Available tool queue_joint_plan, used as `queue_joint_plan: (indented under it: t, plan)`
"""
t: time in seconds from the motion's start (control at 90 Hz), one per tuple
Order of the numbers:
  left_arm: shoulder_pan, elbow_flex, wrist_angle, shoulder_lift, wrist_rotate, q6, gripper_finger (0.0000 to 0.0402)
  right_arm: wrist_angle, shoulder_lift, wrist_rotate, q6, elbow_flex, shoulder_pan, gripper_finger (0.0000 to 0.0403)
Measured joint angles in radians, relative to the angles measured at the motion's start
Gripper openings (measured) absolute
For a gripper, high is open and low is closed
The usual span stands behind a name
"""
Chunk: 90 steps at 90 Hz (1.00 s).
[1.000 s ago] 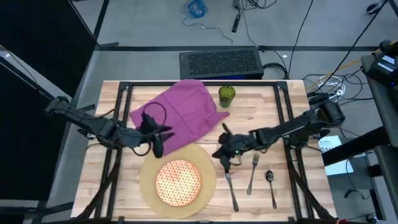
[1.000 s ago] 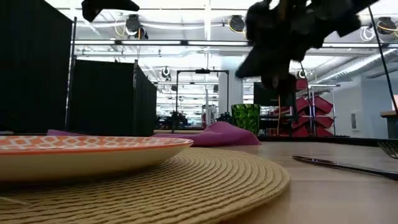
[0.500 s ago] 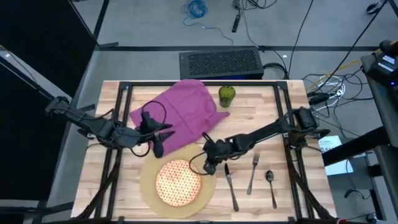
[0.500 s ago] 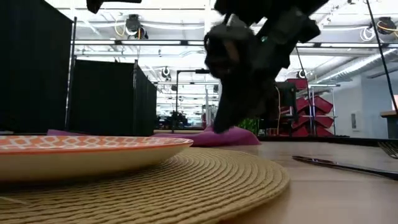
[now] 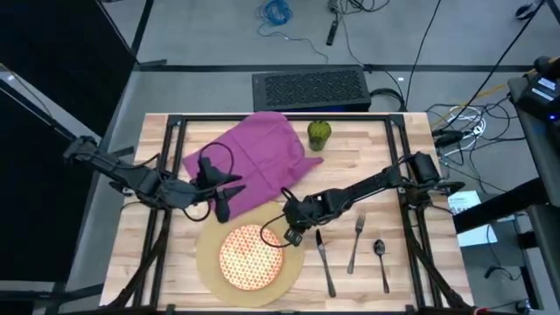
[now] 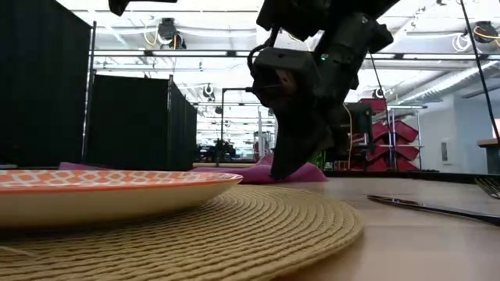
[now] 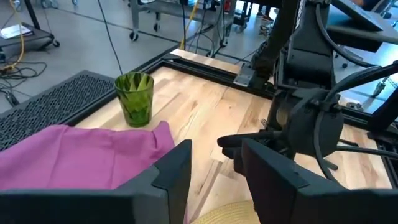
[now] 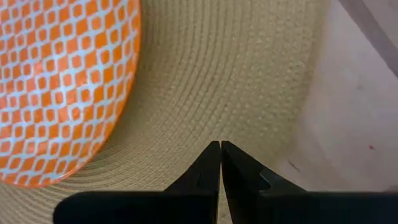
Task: Set table place
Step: Adjust the brown placemat
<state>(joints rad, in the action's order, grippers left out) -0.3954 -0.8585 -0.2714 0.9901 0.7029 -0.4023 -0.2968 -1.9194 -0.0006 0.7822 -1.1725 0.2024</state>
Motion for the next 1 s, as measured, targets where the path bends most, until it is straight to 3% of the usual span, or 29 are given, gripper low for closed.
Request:
queue_joint_plan:
  t: [0.611, 1.0]
  plan:
    - [0.0, 0.0, 0.002, -0.004, -0.007, 0.017, 0.0127, -0.017, -0.046, -0.06, -0.02, -0.004, -0.043, 0.0]
    - [0.0, 0.0, 0.0, -0.006, -0.018, 0.017, 0.0127, -0.165, -0.045, -0.053, -0.07, -0.005, -0.09, 0.0]
